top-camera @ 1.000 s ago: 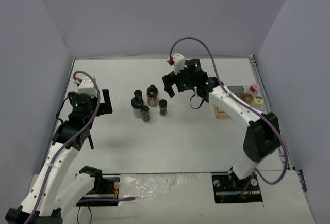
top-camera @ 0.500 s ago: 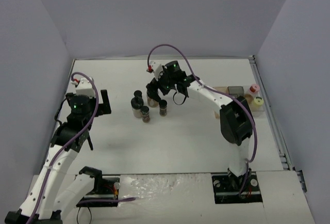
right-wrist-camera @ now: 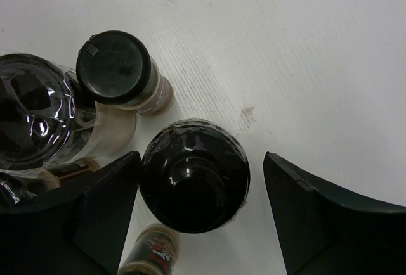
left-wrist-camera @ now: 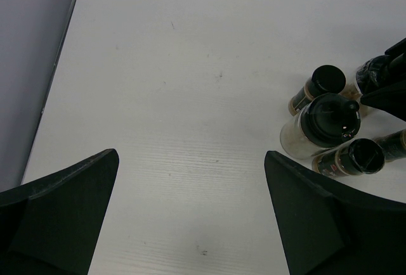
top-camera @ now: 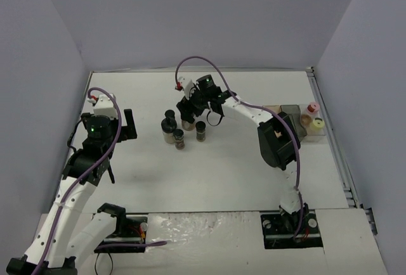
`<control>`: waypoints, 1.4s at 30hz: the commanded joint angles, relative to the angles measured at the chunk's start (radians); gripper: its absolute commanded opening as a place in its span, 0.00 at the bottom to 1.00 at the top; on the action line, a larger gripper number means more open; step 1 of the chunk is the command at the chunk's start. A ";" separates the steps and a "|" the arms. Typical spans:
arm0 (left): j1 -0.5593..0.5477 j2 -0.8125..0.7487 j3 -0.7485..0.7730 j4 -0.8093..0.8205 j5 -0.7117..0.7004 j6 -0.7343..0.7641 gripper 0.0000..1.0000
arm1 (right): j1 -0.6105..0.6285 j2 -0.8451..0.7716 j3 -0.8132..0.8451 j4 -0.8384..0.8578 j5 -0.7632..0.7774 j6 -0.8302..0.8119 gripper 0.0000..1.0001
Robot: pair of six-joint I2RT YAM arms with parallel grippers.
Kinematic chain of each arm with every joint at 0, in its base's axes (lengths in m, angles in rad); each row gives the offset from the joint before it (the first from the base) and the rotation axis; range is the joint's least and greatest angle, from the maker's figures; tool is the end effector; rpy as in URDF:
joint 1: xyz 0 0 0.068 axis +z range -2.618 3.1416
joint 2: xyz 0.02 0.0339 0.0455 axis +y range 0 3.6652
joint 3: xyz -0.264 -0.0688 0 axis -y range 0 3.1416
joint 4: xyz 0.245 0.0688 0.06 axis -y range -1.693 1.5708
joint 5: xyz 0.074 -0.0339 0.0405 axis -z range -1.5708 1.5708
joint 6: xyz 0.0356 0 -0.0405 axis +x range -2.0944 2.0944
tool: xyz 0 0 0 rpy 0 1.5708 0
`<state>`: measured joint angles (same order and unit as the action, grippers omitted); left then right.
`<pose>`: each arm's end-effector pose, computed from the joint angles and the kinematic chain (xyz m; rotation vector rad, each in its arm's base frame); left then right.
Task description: Organize the condiment bottles
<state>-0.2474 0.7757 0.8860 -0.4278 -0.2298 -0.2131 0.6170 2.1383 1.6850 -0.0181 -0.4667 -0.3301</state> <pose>0.1684 -0.0342 0.3510 -0.1244 1.8767 -0.0991 0.4007 0.3039 0.2347 -1.1880 1.6706 0.6549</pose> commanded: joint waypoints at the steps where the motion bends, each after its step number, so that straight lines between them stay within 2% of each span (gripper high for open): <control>1: 0.005 -0.004 0.031 0.047 -0.008 -0.006 0.97 | 0.007 0.002 0.049 0.039 -0.018 -0.018 0.63; 4: 0.005 -0.004 0.030 0.047 -0.010 -0.005 0.97 | 0.006 0.000 0.039 0.035 -0.001 -0.023 0.44; 9: 0.005 -0.004 0.030 0.047 -0.009 -0.006 0.97 | -0.010 -0.051 -0.002 0.035 0.031 -0.021 0.19; 13: 0.005 -0.004 0.030 0.047 -0.008 -0.007 0.97 | -0.070 -0.149 -0.062 0.051 0.066 0.018 0.01; 18: 0.005 -0.005 0.032 0.045 -0.009 -0.008 0.97 | -0.193 -0.314 -0.217 0.130 0.078 0.088 0.00; 24: 0.005 -0.002 0.036 0.041 -0.010 -0.007 0.97 | -0.285 -0.566 -0.373 0.135 0.248 0.164 0.00; 29: 0.007 0.005 0.037 0.040 -0.011 -0.006 0.97 | -0.409 -0.691 -0.439 0.109 0.436 0.283 0.00; 37: 0.005 0.005 0.037 0.041 0.000 -0.008 0.97 | -0.647 -0.718 -0.490 0.070 0.564 0.472 0.00; 42: 0.006 0.001 0.037 0.040 -0.005 -0.008 0.97 | -0.696 -0.675 -0.507 0.068 0.588 0.510 0.00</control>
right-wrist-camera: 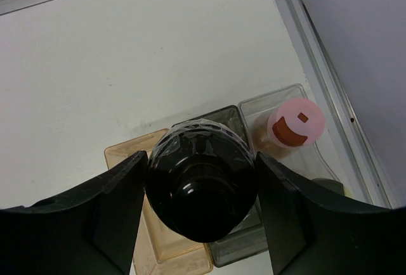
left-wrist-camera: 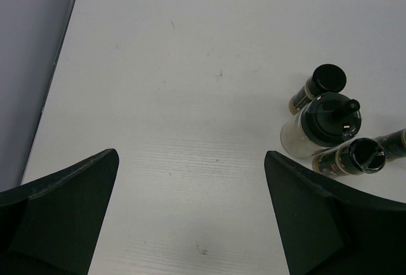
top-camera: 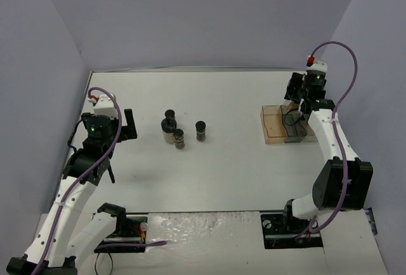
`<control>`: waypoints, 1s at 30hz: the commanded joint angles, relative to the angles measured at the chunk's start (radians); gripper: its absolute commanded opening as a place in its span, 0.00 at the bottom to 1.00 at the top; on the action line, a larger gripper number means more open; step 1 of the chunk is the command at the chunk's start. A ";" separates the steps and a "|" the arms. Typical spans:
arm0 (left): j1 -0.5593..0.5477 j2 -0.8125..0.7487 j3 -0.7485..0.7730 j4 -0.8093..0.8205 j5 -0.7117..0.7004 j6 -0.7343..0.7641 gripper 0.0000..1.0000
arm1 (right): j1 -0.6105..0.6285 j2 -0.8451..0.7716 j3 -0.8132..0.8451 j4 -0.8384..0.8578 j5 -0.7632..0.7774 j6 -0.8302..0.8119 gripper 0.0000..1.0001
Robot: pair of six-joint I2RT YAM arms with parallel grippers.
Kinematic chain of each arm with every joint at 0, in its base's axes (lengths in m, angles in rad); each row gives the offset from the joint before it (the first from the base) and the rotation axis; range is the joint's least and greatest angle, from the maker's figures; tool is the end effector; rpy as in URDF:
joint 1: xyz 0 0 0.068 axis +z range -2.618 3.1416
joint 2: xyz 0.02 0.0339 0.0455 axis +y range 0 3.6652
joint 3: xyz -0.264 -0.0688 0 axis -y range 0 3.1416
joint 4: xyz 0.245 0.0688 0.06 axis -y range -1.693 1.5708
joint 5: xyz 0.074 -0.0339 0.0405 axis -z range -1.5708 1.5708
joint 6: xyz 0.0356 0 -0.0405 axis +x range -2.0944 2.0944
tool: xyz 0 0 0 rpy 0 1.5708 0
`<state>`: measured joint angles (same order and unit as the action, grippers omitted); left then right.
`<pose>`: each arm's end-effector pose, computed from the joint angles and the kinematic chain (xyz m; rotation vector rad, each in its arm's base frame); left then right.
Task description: Organize the condiment bottles
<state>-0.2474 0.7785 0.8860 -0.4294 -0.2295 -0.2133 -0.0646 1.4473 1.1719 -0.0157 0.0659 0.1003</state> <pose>0.1690 -0.0343 0.3504 -0.1240 1.8811 -0.0983 0.3436 -0.0246 0.3352 0.1988 1.8508 -0.0366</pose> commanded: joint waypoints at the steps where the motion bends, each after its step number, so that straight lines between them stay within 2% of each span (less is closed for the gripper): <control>1: 0.006 -0.001 0.037 0.041 -0.005 -0.007 0.97 | -0.020 0.024 0.004 0.066 0.061 0.084 0.00; 17: 0.005 -0.012 0.036 0.040 -0.001 -0.007 0.97 | -0.043 0.157 -0.045 0.155 0.145 0.103 0.00; 26: 0.005 -0.012 0.036 0.040 -0.001 -0.008 0.97 | -0.043 0.213 -0.087 0.280 0.113 0.096 0.00; 28: 0.005 -0.012 0.036 0.040 -0.001 -0.006 0.97 | -0.043 0.222 -0.094 0.297 0.107 0.095 0.02; 30: 0.007 -0.010 0.036 0.040 -0.001 -0.008 0.97 | -0.043 0.228 -0.095 0.301 0.101 0.095 0.11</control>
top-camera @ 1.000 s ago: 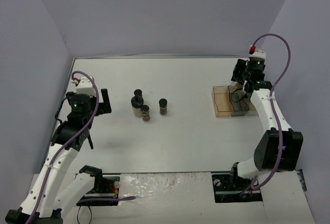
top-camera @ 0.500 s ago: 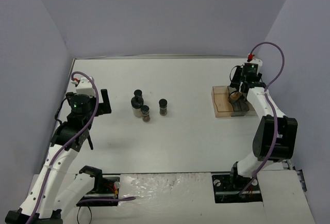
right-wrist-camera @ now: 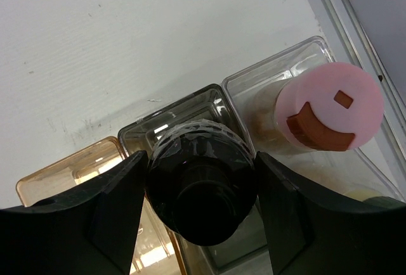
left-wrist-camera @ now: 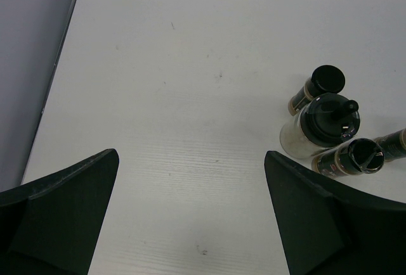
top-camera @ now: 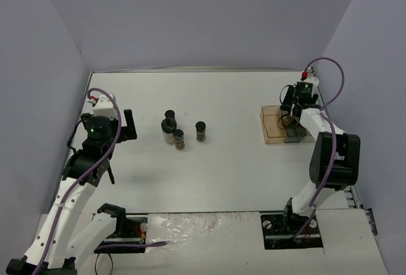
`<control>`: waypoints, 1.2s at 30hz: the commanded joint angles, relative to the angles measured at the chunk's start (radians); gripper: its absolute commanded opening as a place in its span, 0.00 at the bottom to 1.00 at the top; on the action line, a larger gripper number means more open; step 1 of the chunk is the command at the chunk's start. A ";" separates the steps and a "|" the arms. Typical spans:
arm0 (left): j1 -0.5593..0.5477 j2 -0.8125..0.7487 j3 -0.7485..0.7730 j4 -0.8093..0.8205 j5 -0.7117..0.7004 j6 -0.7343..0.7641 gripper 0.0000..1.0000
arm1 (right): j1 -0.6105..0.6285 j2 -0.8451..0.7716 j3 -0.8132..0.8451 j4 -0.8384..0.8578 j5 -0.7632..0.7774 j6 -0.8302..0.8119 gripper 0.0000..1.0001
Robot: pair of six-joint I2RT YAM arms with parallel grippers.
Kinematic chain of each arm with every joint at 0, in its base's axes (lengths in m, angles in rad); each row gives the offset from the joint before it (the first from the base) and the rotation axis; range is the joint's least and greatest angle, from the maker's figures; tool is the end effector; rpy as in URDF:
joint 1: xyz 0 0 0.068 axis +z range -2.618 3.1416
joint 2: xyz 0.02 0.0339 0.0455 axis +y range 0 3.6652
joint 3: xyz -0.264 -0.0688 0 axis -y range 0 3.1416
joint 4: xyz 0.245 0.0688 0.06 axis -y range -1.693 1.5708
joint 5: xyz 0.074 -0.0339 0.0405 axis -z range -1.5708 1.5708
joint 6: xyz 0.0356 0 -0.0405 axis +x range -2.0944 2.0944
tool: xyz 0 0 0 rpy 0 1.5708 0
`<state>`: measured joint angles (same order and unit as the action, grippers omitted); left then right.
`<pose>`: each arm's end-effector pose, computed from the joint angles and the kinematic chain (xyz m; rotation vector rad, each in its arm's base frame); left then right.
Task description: Organize the condiment bottles
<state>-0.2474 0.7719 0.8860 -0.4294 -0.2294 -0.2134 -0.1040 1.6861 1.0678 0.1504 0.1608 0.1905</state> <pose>0.1675 -0.0340 0.3514 -0.1247 1.8746 -0.1003 0.3795 -0.0453 0.2334 0.3976 1.9947 -0.1095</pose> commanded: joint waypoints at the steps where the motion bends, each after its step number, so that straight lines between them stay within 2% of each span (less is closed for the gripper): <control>1: 0.007 -0.003 0.036 0.040 -0.001 -0.007 0.97 | -0.003 -0.013 0.006 0.135 0.002 0.005 0.17; 5: 0.007 -0.005 0.036 0.041 -0.001 -0.007 0.97 | -0.002 -0.030 0.000 0.124 -0.015 0.003 0.51; 8: 0.007 -0.005 0.036 0.041 -0.001 -0.007 0.97 | 0.007 -0.071 0.007 0.098 -0.019 -0.005 0.72; 13: 0.007 0.000 0.037 0.043 0.000 -0.006 0.97 | 0.030 -0.180 0.054 0.000 -0.042 -0.027 0.87; 17: 0.007 0.001 0.037 0.043 0.001 -0.007 0.97 | 0.098 -0.290 0.112 -0.065 -0.058 -0.065 0.94; 19: 0.007 0.001 0.037 0.043 0.001 -0.007 0.97 | 0.184 -0.336 0.124 -0.081 -0.103 -0.101 0.99; 22: 0.007 0.003 0.039 0.041 0.002 -0.005 0.97 | 0.303 -0.359 0.143 -0.086 -0.252 -0.125 1.00; 24: 0.008 0.004 0.040 0.041 0.005 -0.004 0.97 | 0.420 -0.353 0.159 -0.086 -0.286 -0.171 1.00; 30: 0.015 0.003 0.041 0.039 0.008 -0.007 0.97 | 0.727 -0.224 0.253 -0.083 -0.274 -0.201 1.00; 36: 0.020 -0.007 0.041 0.037 0.001 -0.011 0.97 | 0.922 -0.036 0.337 -0.012 -0.195 -0.197 1.00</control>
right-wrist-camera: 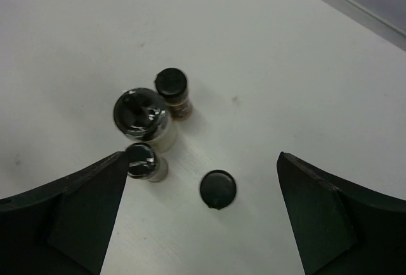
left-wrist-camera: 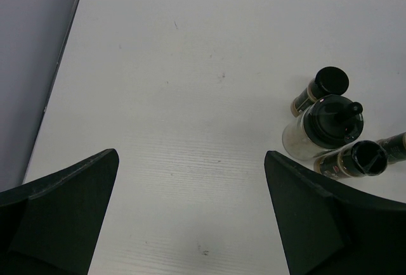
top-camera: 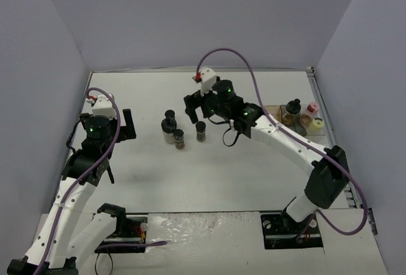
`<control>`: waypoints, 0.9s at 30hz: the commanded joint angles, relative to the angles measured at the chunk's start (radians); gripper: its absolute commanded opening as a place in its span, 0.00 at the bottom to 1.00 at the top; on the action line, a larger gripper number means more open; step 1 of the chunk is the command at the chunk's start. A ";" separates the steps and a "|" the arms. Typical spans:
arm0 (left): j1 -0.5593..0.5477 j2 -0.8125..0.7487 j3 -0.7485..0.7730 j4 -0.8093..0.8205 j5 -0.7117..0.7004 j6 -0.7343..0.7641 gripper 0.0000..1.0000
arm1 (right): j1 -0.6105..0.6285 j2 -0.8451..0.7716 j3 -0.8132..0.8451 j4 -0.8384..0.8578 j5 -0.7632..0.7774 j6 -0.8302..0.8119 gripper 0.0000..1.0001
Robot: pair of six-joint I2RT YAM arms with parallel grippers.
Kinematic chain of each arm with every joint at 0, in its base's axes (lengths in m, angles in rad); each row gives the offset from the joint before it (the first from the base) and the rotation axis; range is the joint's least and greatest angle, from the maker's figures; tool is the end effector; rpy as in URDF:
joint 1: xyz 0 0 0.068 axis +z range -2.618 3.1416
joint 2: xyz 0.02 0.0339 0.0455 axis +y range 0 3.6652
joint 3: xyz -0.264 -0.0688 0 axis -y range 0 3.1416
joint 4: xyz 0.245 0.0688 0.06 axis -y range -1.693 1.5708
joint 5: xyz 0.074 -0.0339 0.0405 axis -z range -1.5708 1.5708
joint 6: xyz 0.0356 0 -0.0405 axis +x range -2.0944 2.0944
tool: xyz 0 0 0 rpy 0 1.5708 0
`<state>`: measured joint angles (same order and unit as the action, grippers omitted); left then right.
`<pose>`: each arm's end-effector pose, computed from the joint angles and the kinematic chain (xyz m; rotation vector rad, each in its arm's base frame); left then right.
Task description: Organize the condiment bottles
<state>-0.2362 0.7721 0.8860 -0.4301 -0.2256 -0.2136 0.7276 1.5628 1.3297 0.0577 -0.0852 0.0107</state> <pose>0.1679 -0.0322 0.3513 -0.1327 1.8752 -0.0960 0.2802 0.2536 0.3602 -0.6858 1.6488 0.6108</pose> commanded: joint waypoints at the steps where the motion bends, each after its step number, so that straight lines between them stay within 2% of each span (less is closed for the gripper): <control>1: 0.009 -0.008 0.041 0.037 -0.004 -0.012 0.97 | 0.117 0.119 0.087 0.094 0.062 -0.018 1.00; 6: 0.009 -0.017 0.041 0.034 -0.011 -0.012 0.97 | 0.186 0.252 0.143 0.123 0.147 -0.022 1.00; 15: 0.009 -0.027 0.042 0.030 -0.020 -0.013 0.97 | 0.195 0.416 0.216 0.182 0.190 -0.012 0.98; 25: 0.008 -0.031 0.042 0.031 -0.023 -0.013 0.97 | 0.194 0.532 0.301 0.177 0.177 -0.011 0.81; 27: 0.008 -0.032 0.041 0.032 -0.021 -0.013 0.97 | 0.194 0.538 0.301 0.177 0.180 -0.012 0.75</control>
<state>-0.2344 0.7473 0.8859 -0.4390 -0.2310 -0.2176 0.9283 2.1080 1.5757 0.1760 0.0723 -0.0008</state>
